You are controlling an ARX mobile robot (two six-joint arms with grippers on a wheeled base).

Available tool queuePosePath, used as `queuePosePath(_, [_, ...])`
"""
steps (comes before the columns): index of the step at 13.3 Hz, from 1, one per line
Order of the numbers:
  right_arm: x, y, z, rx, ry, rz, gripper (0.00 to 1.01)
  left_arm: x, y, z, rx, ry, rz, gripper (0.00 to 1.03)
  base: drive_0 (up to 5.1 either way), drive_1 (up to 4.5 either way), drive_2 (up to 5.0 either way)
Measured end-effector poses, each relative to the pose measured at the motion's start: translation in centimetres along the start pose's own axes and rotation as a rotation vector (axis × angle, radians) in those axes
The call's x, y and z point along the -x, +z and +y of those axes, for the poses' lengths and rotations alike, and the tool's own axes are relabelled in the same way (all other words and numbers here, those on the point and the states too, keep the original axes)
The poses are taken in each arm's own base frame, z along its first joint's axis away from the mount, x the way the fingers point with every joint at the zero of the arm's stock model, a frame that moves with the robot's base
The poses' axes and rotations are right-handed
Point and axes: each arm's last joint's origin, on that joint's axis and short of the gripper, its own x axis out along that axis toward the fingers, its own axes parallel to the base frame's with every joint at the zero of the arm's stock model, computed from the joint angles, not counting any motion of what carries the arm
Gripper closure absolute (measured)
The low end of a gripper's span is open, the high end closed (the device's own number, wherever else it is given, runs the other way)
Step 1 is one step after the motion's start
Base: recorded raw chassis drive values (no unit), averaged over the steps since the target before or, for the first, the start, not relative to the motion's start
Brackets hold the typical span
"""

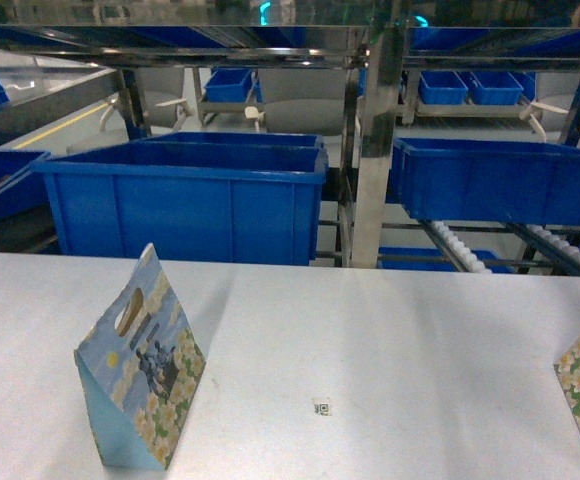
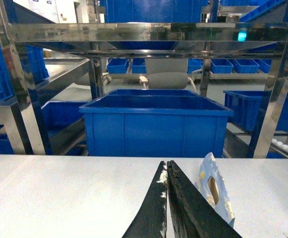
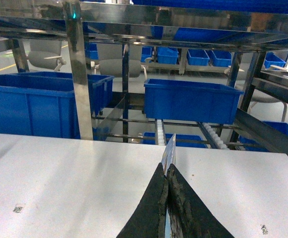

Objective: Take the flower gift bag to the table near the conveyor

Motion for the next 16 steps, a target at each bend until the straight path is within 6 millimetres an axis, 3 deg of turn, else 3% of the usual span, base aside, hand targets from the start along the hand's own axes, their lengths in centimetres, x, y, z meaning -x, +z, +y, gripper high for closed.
queuePosePath(8, [0.0,0.0,0.0,0.000,0.000,-0.003,0.99,1.9,-0.5,0.0,0.000,0.000,0.029,1.01,0.0,0.00,0.0])
queuePosePath(16, [0.0,0.0,0.0,0.000,0.001,-0.002,0.99,1.9,-0.4,0.0,0.001,0.000,0.017,1.01,0.0,0.00,0.0])
